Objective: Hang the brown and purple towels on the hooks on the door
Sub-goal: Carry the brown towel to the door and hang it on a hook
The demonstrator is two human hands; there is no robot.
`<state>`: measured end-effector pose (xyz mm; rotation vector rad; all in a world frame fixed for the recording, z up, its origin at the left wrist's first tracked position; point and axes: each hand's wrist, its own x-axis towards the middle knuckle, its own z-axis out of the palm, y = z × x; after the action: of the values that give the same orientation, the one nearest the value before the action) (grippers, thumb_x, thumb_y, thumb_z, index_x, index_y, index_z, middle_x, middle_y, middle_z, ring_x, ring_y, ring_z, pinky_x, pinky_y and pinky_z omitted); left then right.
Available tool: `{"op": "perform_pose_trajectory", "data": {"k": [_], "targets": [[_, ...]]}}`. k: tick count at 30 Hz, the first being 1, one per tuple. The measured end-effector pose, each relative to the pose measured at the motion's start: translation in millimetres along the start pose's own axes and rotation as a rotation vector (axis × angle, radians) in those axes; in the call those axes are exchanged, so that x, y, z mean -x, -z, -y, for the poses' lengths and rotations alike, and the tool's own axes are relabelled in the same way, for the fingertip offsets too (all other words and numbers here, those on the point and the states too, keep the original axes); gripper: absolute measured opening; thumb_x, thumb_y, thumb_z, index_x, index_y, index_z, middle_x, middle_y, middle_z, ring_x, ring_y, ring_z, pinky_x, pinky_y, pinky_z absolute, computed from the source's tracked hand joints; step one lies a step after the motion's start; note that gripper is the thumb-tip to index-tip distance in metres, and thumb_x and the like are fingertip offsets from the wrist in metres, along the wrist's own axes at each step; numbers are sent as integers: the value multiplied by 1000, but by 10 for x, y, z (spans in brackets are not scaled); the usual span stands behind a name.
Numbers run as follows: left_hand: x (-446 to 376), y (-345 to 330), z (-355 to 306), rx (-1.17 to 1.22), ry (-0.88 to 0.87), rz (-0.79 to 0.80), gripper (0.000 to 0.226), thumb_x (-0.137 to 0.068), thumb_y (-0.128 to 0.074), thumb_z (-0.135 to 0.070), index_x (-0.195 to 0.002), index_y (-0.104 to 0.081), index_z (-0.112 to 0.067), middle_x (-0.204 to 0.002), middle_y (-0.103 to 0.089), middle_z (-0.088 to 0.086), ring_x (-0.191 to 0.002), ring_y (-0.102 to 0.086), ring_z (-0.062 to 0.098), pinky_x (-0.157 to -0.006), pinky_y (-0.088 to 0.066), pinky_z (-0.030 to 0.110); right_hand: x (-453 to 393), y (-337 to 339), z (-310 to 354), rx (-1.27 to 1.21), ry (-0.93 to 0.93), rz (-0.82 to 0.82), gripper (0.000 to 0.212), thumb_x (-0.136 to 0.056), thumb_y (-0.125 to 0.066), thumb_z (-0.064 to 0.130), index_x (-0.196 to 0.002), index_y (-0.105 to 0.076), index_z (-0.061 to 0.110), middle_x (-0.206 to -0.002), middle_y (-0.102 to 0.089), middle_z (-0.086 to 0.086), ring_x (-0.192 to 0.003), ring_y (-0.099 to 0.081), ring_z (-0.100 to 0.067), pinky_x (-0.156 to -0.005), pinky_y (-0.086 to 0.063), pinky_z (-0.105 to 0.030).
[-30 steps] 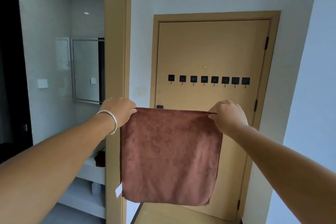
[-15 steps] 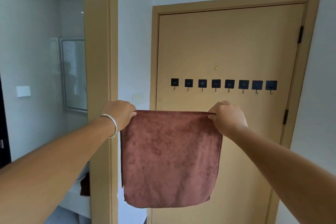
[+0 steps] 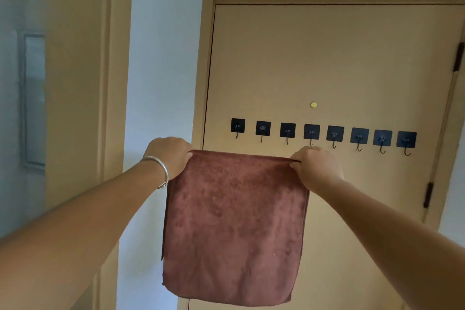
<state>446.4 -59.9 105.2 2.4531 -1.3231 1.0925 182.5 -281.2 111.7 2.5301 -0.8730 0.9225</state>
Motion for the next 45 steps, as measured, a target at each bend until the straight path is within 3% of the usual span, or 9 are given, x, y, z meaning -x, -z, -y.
{"op": "perform_pose_trajectory", "data": {"k": [10, 15, 20, 24, 26, 30, 36, 40, 45], "targets": [[-1021, -1095, 271, 166, 25, -82, 18, -94, -42, -16, -96, -58, -23, -82, -64, -4, -72, -60, 21, -66, -48, 32, -1078, -1030, 108, -67, -111, -5, 23, -98, -49, 25, -97, -70, 18, -92, -63, -4, -78, -55, -23, -63, -42, -30], [-1405, -1496, 311, 135, -190, -226, 43, -58, -45, 18, -79, -46, -19, -72, -48, -4, -54, -39, 22, -51, -27, 28, -1555, -1478, 133, -140, -82, 7, 24, -96, -42, 13, -100, -66, 16, -91, -63, -5, -81, -56, -25, -68, -48, -34], [-1898, -1857, 297, -28, -371, -228, 42, -56, -53, 17, -73, -55, -22, -71, -53, -4, -62, -40, 19, -64, -39, 34, -1972, -1836, 90, -93, 150, 33, 35, -82, -37, -4, -95, -44, 28, -92, -56, 3, -80, -50, -21, -59, -37, -32], [-2405, -2143, 254, -32, -337, -207, 63, -75, -52, 9, -115, -60, -39, -84, -51, -6, -79, -48, 21, -84, -35, 33, -2453, -2034, -39, 104, 400, 67, 51, -89, -42, 1, -126, -48, 35, -110, -49, 2, -93, -51, -23, -61, -30, -30], [-2590, -2251, 236, -34, -320, -120, 63, -88, -30, -8, -135, -41, -48, -94, -49, -6, -88, -45, 21, -90, -33, 33, -2672, -2132, -40, 138, 386, 71, 56, -92, -39, 5, -137, -42, 39, -109, -47, -1, -84, -50, -24, -57, -26, -31], [-2821, -2460, 125, -19, -283, -65, 69, -79, -10, -25, -141, -27, -51, -89, -34, -7, -85, -35, 18, -83, -26, 31, -2988, -2381, -15, 194, 340, 102, 55, -94, -36, 10, -141, -36, 39, -106, -46, -3, -70, -43, -23, -56, -30, -32], [-3188, -2762, 53, -1, -223, -23, 69, -93, -36, -10, -144, -16, -52, -108, -45, 0, -103, -45, 24, -91, -30, 34, -3281, -2602, 2, 256, 279, 86, 43, -96, -39, 14, -135, -43, 32, -91, -39, -2, -76, -55, -28, -60, -41, -35], [-3299, -2909, -31, 178, -95, 30, 30, -98, -41, -40, -127, -46, -44, -103, -50, -5, -93, -45, 21, -76, -35, 29, -3338, -2687, 43, 304, 251, 109, 38, -95, -36, 12, -127, -51, 27, -103, -55, -4, -85, -61, -29, -60, -39, -35], [-3319, -3066, -96, 174, -203, 8, 47, -94, -43, -26, -137, -34, -46, -118, -48, -3, -107, -48, 20, -77, -36, 27, -3357, -2772, 224, 336, 219, 139, 30, -95, -38, 13, -117, -57, 22, -96, -60, -3, -83, -61, -27, -61, -38, -35]]}}
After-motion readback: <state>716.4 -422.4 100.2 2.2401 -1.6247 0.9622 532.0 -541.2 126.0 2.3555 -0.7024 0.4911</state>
